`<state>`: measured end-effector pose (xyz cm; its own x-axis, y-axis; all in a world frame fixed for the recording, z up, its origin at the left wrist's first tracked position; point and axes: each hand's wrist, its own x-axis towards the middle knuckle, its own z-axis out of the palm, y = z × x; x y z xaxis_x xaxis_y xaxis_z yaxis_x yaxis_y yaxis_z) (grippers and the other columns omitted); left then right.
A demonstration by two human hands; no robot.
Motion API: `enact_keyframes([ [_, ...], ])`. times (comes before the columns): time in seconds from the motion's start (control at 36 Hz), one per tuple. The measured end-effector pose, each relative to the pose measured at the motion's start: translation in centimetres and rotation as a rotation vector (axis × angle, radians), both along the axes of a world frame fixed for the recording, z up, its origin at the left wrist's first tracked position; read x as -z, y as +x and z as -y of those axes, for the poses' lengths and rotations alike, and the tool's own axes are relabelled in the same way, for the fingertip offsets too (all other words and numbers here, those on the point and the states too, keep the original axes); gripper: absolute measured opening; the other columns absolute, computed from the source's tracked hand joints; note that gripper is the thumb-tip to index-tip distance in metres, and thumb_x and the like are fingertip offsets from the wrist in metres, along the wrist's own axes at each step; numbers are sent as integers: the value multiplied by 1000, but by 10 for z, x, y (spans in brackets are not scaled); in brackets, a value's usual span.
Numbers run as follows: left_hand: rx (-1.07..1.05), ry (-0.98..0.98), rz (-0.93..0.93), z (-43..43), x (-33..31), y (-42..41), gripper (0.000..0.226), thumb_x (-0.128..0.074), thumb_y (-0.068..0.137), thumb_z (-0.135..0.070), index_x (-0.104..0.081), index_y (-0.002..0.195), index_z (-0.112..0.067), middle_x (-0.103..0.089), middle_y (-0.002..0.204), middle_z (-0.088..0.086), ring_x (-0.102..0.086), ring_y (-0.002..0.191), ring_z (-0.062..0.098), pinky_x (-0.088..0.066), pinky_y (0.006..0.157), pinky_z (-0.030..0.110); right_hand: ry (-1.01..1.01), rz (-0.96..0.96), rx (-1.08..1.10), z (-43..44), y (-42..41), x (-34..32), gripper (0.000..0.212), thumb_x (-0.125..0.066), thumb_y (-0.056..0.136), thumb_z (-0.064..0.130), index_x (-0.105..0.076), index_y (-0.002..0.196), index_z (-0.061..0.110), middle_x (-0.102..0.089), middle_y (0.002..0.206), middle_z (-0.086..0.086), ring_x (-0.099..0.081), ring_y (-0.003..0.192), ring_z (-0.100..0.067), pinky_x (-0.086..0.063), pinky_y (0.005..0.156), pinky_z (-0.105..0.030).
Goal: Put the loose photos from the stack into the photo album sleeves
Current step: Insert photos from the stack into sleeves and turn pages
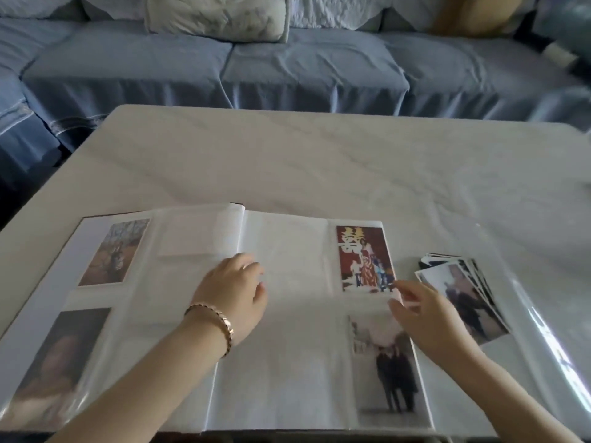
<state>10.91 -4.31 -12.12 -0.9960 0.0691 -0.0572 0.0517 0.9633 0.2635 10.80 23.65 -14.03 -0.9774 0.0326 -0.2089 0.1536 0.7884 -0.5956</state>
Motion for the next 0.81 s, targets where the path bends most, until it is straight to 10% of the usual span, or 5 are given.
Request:
enact_keyframes([
  [0.17, 29, 241, 93, -45, -4, -5, 26, -44, 95, -23, -59, 116, -21, -56, 117, -8, -53, 109, 9, -42, 89, 23, -49, 130, 72, -21, 11, 10, 6, -61, 84, 23, -63, 90, 22, -59, 75, 13, -58, 81, -17, -38, 64, -21],
  [0.39, -37, 551, 244, -83, 2, -16, 10, -54, 90, -30, -63, 95, -28, -62, 89, -16, -58, 81, -1, -42, 67, 5, -376, 14, 195, -15, 22, -2, 18, -62, 87, 10, -67, 98, 23, -64, 57, 23, -60, 58, 10, -41, 50, -3],
  [0.5, -189, 906, 397, -103, -5, -21, 20, -62, 82, -47, -57, 90, -29, -66, 96, -5, -67, 86, 11, -58, 69, 35, -472, -95, 114, 3, 31, -20, 32, -67, 83, 12, -62, 113, 23, -68, 72, 11, -63, 66, 0, -51, 62, -12],
  [0.61, -246, 925, 413, -113, -17, -26, 54, -68, 64, -64, -57, 100, -24, -63, 98, -6, -64, 87, 9, -55, 53, 25, -505, -184, -47, 24, 39, -28, 40, -67, 84, 15, -51, 111, 40, -61, 92, 13, -60, 80, 0, -48, 68, -9],
  [0.81, -304, 1016, 469, -103, -23, -30, 29, -76, 73, -37, -64, 92, -18, -67, 94, 2, -67, 85, 14, -59, 59, 33, -564, -135, -143, 31, 40, -27, 41, -57, 80, 46, -51, 120, 40, -57, 108, 17, -59, 93, 1, -49, 75, -13],
])
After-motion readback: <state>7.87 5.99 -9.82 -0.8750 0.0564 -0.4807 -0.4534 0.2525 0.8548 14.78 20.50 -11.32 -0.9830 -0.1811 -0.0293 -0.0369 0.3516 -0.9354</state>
